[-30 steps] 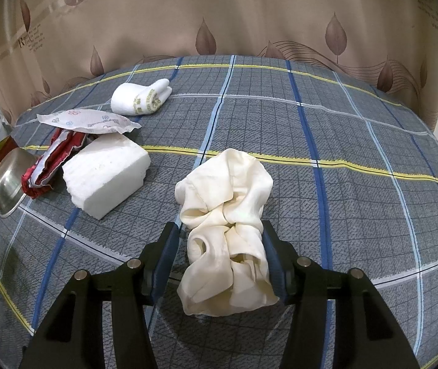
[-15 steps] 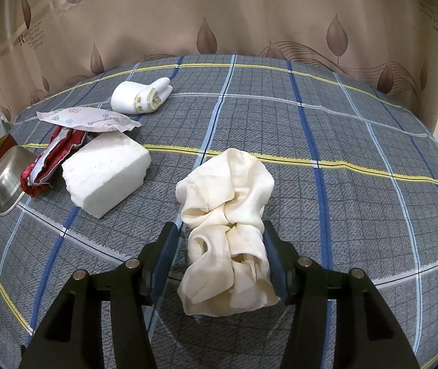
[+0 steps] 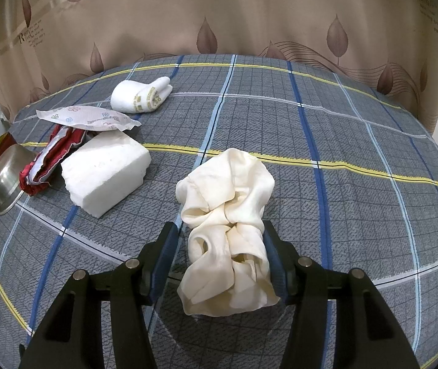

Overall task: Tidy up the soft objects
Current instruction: 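Carry the yellow-edged towel over the gold tray and lower it inside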

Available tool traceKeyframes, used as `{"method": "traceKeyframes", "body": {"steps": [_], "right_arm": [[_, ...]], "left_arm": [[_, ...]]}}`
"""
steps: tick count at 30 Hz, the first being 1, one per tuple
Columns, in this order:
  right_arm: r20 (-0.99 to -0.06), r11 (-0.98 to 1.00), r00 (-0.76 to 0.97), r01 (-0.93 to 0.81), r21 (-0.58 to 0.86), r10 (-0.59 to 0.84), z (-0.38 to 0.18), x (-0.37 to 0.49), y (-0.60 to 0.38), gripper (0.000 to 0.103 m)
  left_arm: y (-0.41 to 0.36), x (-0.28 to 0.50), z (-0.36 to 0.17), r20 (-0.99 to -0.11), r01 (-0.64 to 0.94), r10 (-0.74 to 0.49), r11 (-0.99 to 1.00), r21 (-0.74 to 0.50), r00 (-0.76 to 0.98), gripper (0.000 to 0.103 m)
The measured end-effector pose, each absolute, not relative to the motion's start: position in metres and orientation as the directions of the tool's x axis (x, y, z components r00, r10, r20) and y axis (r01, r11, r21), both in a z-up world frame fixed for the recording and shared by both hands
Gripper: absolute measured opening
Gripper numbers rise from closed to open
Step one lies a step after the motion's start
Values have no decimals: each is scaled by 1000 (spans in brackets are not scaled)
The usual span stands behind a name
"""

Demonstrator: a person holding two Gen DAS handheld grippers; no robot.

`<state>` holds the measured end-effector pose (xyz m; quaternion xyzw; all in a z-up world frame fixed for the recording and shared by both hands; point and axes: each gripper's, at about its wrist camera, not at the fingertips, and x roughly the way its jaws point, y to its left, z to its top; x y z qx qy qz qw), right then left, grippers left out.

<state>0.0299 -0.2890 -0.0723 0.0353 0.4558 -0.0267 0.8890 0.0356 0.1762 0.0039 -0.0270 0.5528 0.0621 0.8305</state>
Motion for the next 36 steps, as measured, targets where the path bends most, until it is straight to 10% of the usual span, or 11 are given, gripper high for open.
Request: {"method": "traceKeyframes", "body": {"steps": [36], "right_arm": [[-810,995,586,70,67,14,-71,30,-291,58]], "left_arm": [[193,121,-14,-907,-61,8,998,-20,421,71]]}}
